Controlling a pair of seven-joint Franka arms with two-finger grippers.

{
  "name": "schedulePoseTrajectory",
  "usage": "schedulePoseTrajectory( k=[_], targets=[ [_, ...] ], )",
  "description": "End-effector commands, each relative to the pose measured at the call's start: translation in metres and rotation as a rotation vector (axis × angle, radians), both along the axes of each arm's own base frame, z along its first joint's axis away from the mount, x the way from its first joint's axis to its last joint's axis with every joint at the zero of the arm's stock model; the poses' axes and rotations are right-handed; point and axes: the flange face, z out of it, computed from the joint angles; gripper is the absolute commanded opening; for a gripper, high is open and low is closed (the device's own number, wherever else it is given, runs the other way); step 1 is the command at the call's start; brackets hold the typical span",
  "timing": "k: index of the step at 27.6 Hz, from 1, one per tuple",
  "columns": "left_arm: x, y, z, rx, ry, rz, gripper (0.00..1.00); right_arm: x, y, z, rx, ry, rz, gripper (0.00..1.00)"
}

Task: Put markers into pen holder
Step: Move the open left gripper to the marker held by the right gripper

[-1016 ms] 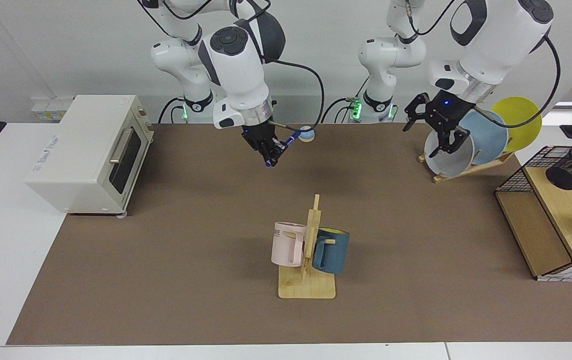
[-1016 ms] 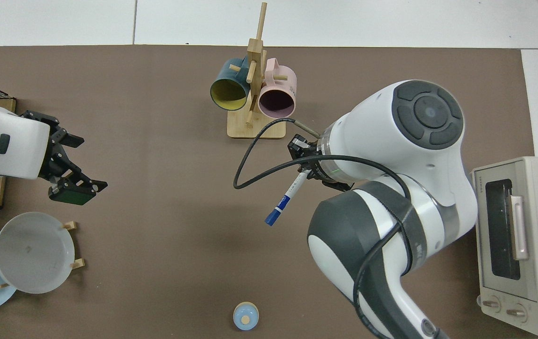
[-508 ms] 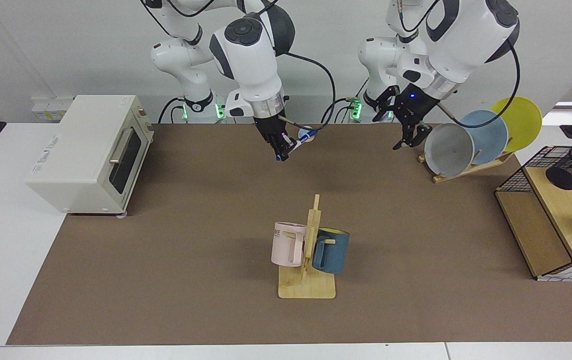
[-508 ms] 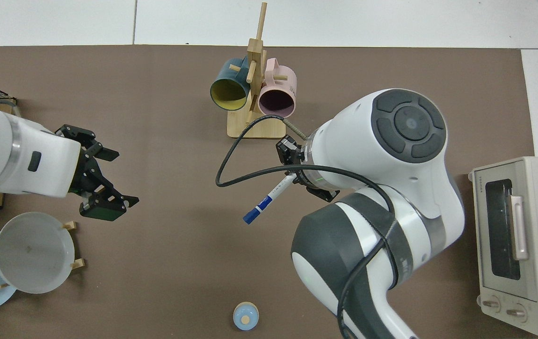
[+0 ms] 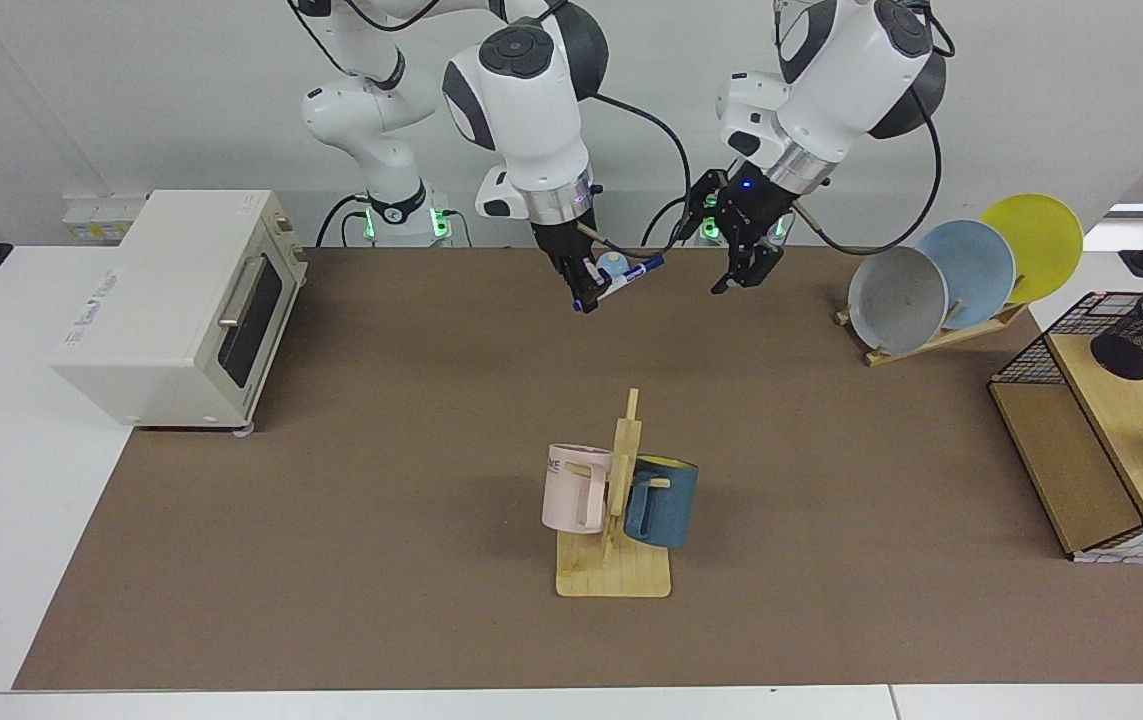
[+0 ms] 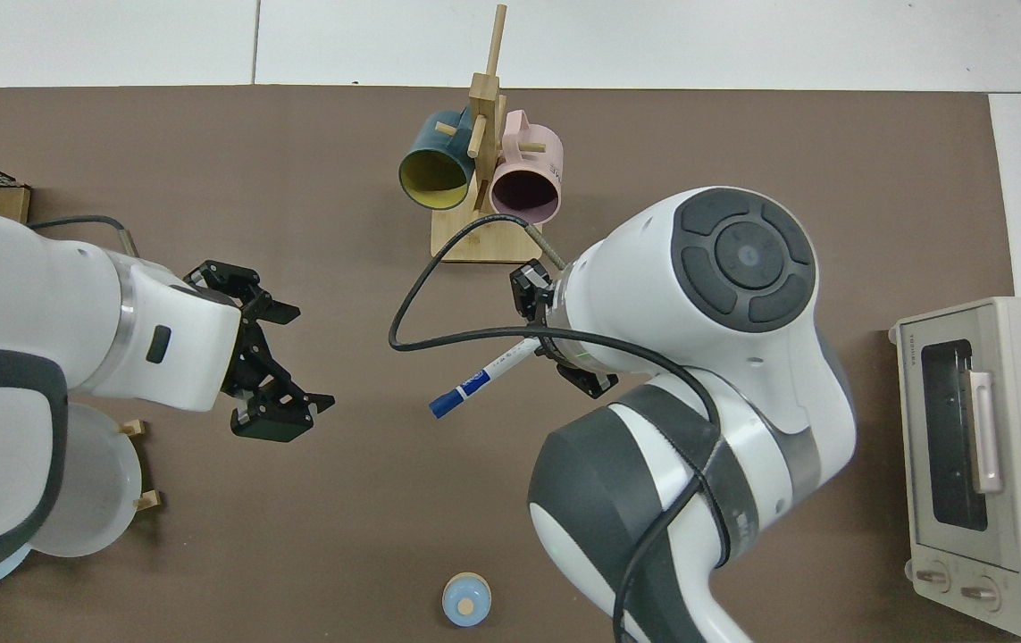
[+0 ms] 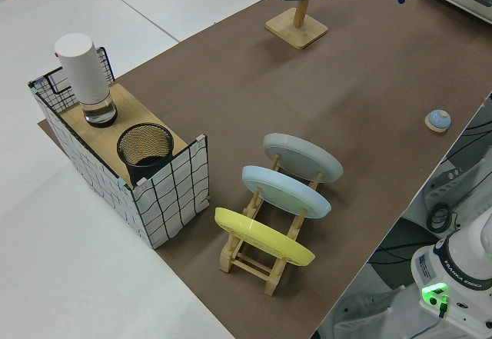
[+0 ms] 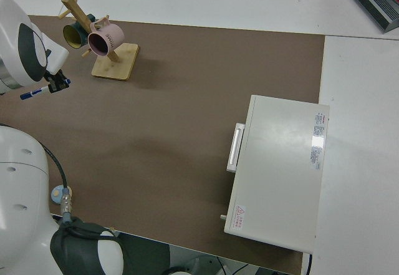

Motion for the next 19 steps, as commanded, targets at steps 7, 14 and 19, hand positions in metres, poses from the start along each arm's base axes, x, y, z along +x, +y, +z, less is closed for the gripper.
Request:
schedulePoseTrajectory(
  k=[7,14,19],
  targets=[
    [-0.031,-0.019,-0.023,-0.048,-0.01,0.024,1.0,0.005,0.003,0.001,0.023,-0.003,-0.078,0.0],
    [-0.039,-0.038,-0.023,-0.051,-0.02,0.069,0.99,0.004,0.004,0.001,0.025,0.002,-0.093,0.0],
    [-0.04,-0.039,-0.025,-0.05,-0.009,0.086,0.72,0.004,0.004,0.002,0.026,0.002,-0.098,0.0]
  ],
)
